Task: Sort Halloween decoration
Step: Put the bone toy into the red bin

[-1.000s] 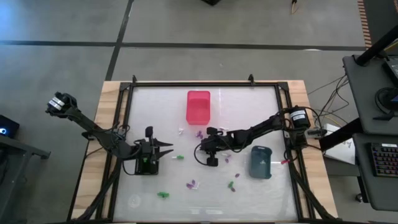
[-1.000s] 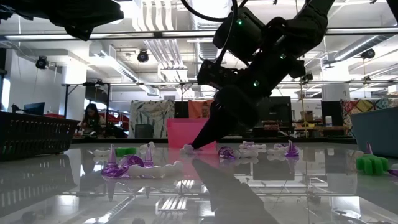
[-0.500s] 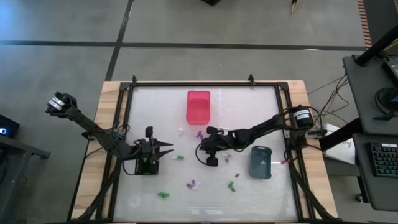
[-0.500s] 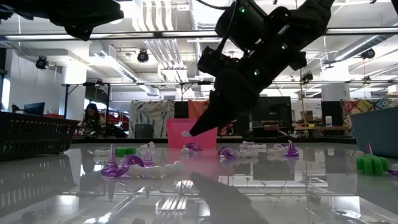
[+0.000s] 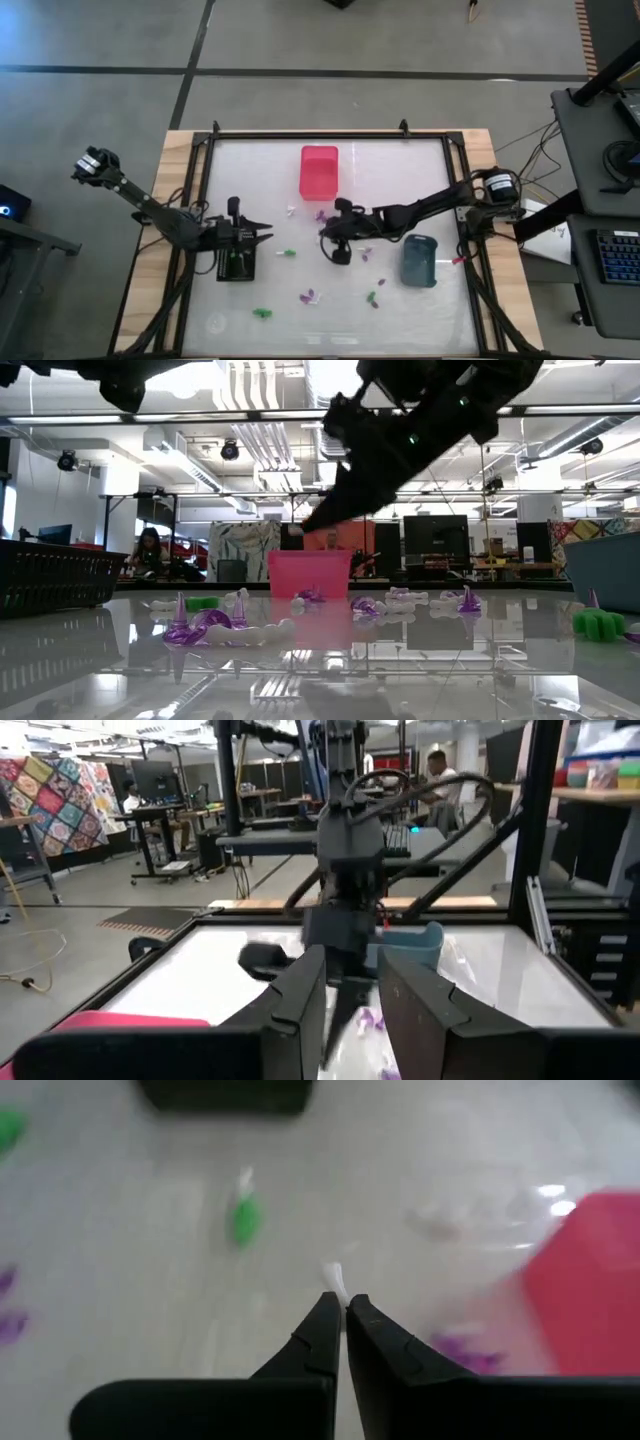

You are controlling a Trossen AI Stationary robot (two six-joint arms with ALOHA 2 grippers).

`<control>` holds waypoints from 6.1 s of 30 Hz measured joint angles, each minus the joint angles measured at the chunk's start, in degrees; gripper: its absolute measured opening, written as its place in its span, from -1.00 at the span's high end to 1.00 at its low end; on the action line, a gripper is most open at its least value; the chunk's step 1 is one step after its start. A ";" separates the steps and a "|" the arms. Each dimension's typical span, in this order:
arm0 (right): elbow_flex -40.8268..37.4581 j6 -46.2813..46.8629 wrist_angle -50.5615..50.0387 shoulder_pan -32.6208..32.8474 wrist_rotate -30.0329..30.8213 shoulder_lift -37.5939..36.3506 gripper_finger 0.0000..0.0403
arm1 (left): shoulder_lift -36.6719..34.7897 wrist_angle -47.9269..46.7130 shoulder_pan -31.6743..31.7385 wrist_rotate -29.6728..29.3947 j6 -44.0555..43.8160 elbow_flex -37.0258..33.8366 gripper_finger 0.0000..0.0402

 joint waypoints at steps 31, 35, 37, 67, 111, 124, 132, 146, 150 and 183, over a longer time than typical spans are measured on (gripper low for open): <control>13.40 -3.29 -12.81 -22.82 -2.00 0.29 0.85 | -2.06 3.21 0.15 -0.13 7.42 0.00 0.62; 13.41 -2.18 -12.52 -22.83 -1.98 0.33 0.67 | -2.06 3.17 0.15 -0.13 7.78 0.00 0.62; 13.42 -2.12 -12.50 -22.86 -1.96 0.33 0.58 | -2.06 3.16 0.15 -0.13 7.78 0.00 0.62; 13.40 13.71 -42.39 0.64 -4.10 -12.06 0.48 | 5.82 3.17 1.49 0.02 -1.32 -0.09 0.62; -6.23 20.92 -34.36 8.09 2.77 -31.97 0.54 | 26.30 -33.71 26.79 31.27 -4.56 12.08 0.62; -10.62 20.82 -28.75 8.09 3.84 -33.29 0.56 | 26.62 -26.64 34.23 22.50 -10.33 5.72 0.61; -10.60 20.96 -28.52 8.07 4.29 -32.88 0.57 | 30.05 -21.13 34.16 23.62 -10.73 5.42 0.61; -10.62 21.86 -28.39 8.09 4.36 -32.88 0.55 | 38.59 -19.07 34.07 23.99 -12.96 5.73 0.61; -10.62 21.86 -28.37 8.09 5.29 -32.88 0.55 | 38.86 -18.95 34.12 23.85 -14.00 5.77 0.61; -10.62 22.91 -28.37 8.06 5.62 -32.85 0.55 | 38.92 -19.41 34.12 23.89 -15.91 5.57 0.63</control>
